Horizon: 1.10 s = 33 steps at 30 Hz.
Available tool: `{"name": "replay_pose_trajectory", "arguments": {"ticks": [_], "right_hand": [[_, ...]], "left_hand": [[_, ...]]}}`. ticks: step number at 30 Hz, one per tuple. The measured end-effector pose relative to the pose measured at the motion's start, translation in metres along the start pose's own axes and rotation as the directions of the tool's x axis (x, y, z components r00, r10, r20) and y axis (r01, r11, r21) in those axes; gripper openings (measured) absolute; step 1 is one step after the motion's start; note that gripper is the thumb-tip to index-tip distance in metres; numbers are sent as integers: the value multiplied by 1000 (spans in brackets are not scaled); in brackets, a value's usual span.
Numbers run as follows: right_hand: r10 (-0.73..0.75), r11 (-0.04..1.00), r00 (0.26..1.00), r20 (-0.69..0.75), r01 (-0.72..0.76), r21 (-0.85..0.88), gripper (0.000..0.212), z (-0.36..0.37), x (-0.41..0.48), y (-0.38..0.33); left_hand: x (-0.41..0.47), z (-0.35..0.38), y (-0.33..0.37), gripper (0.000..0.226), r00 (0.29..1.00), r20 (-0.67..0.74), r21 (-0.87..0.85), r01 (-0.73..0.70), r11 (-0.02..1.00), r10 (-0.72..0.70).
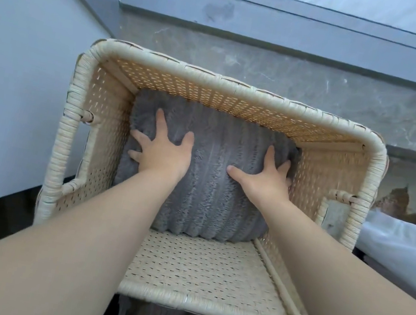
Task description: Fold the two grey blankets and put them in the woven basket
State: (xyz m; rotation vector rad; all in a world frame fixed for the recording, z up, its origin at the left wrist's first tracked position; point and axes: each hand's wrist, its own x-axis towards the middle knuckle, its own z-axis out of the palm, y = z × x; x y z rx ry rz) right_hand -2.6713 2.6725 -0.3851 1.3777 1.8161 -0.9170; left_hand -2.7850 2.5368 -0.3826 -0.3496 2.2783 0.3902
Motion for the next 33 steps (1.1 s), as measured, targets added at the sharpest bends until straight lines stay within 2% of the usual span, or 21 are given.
{"name": "replay_pose_trajectory", "arguments": {"ticks": [2,5,13,20,23,25,28,31,33], "right_hand": [[-23,1000,1000,-12,22,-15,116,7,8,4],[-40,997,999,25,38,73,119,17,26,9],[36,999,997,72,-39,32,121,43,95,-9],[27,1000,998,52,-27,0,119,48,120,-14],[53,997,995,85,-48,-59,119,33,100,-20],[58,989,997,43,-52,-137,117,21,77,-24],[-84,957,989,-122,46,-285,100,6,26,-25],[-199,948,966,-165,147,-284,82,-9,-33,-24],[-215,955,963,-165,172,-240,75,-23,-68,-27]], "left_hand": [[17,4,-3,74,998,37,-38,44,998,-42],[45,12,-10,73,995,88,-71,51,996,-45],[109,43,-4,66,992,112,121,38,992,-52],[133,52,-6,66,993,117,133,9,991,-25],[109,35,2,69,985,152,135,56,989,-76],[86,20,9,68,985,155,139,60,988,-82],[51,-5,15,64,990,127,141,51,989,-69],[6,-37,21,60,992,127,84,15,996,-26],[-27,-58,28,56,988,150,45,-47,998,40]]}}
